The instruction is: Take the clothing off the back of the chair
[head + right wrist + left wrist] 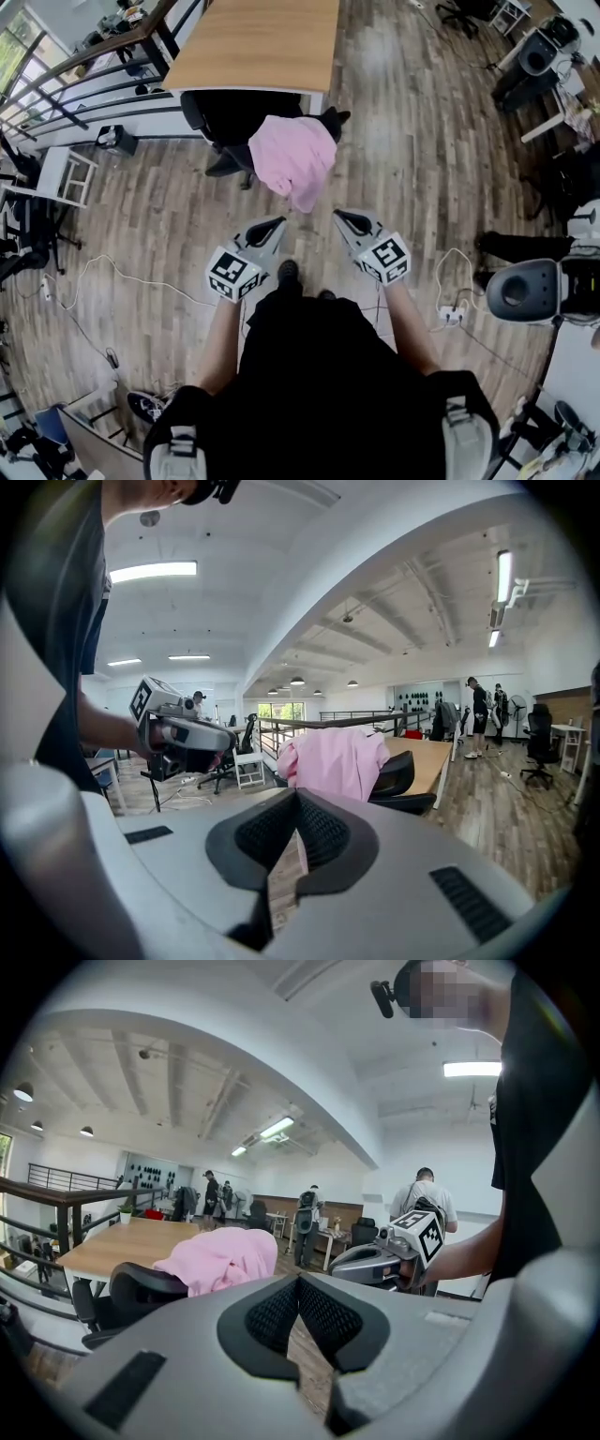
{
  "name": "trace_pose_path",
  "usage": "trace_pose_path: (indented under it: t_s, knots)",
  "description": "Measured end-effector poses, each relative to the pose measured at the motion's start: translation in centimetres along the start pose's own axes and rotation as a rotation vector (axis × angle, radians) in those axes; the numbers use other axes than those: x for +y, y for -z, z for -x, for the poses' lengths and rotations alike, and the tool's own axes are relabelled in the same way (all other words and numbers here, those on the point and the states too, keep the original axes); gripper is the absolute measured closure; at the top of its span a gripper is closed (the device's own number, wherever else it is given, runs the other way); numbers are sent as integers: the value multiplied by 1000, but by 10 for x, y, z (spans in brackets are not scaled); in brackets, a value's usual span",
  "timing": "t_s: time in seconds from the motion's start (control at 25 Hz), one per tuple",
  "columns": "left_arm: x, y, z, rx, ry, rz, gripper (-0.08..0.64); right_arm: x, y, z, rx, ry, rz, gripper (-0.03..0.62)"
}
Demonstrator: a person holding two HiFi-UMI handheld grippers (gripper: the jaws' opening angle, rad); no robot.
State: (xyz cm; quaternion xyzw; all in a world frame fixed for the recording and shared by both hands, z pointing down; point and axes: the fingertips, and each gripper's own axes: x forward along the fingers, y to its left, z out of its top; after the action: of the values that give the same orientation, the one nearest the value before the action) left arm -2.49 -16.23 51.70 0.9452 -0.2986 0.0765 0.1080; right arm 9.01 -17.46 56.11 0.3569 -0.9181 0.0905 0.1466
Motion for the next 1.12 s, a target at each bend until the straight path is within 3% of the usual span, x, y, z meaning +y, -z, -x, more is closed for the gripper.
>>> trace_pose_path:
  t_s: [0.6,1.12]
  knots:
    - [79,-11,2,-1,73,-41,558,-32,-28,-47,-49,132,35,594]
    - [102,-7,-3,6,147,-49,558,-48,-25,-52,-45,218,24,594]
